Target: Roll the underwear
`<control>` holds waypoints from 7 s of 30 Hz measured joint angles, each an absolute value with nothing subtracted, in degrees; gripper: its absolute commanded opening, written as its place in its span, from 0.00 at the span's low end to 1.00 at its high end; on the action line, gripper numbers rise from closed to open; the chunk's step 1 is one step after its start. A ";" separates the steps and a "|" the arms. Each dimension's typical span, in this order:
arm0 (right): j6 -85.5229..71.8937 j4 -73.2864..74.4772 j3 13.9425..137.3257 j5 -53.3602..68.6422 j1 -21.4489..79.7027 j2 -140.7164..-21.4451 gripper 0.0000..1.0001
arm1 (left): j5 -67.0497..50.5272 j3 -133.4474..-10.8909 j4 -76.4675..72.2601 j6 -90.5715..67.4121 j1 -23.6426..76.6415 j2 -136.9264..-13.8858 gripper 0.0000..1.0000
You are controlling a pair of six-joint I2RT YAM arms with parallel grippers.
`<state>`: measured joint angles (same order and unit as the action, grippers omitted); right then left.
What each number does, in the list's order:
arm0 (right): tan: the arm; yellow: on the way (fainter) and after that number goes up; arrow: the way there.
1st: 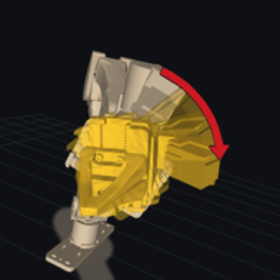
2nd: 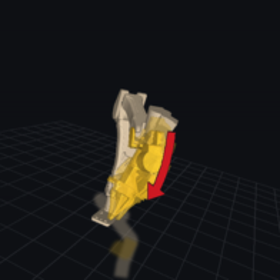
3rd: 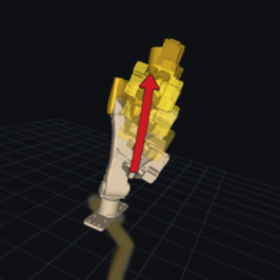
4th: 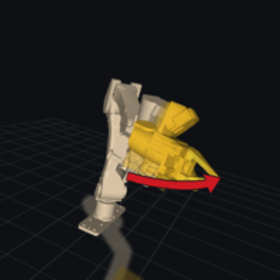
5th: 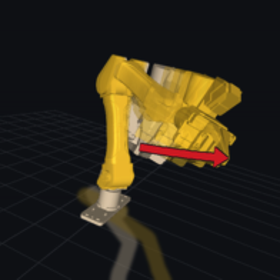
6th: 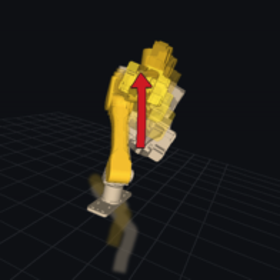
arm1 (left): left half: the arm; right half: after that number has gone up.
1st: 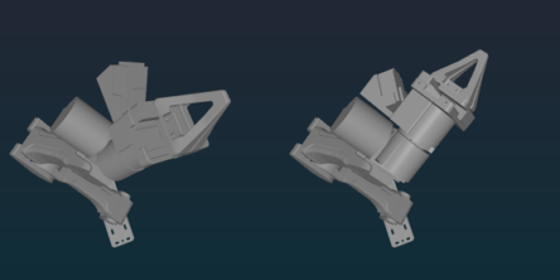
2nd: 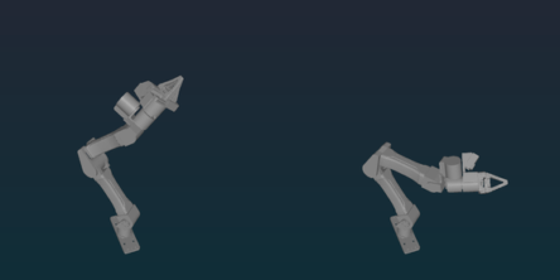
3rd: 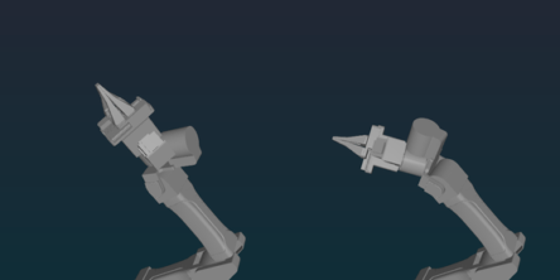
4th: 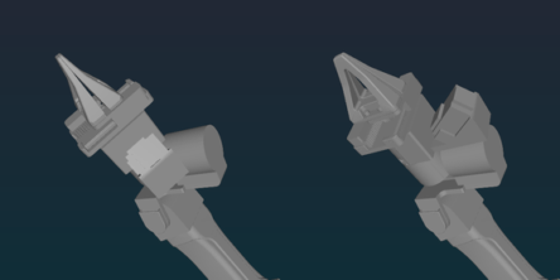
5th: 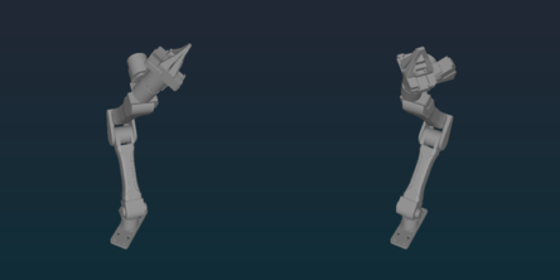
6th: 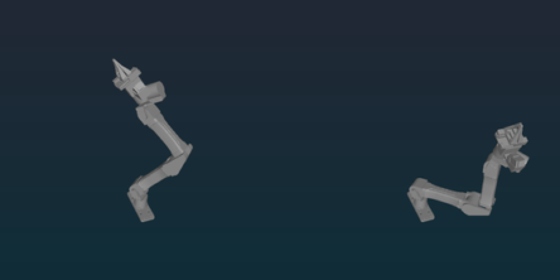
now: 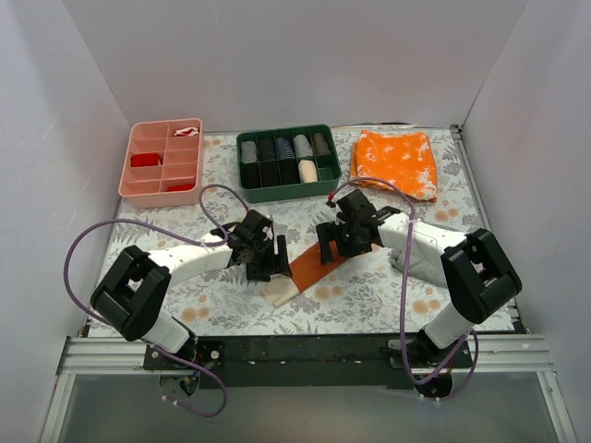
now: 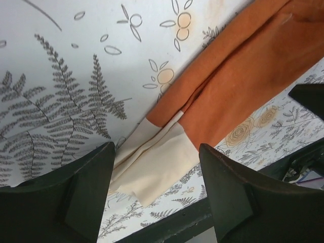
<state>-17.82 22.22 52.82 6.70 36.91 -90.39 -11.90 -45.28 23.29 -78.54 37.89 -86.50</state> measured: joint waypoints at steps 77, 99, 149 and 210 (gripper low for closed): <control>-21.63 21.28 61.25 4.73 30.79 -88.77 0.99 | -10.76 -39.51 18.59 -85.56 41.12 -81.38 0.64; -22.13 21.17 43.48 9.63 30.87 -73.56 0.96 | -16.34 -36.99 7.99 -85.56 40.69 -85.56 0.36; -32.38 -4.40 27.07 18.15 40.91 -73.21 0.88 | -20.43 -22.92 -20.67 -90.41 40.66 -83.85 0.42; -32.34 -1.83 25.06 3.51 50.37 -66.96 0.62 | -17.06 -26.33 -14.52 -95.04 41.23 -86.96 0.08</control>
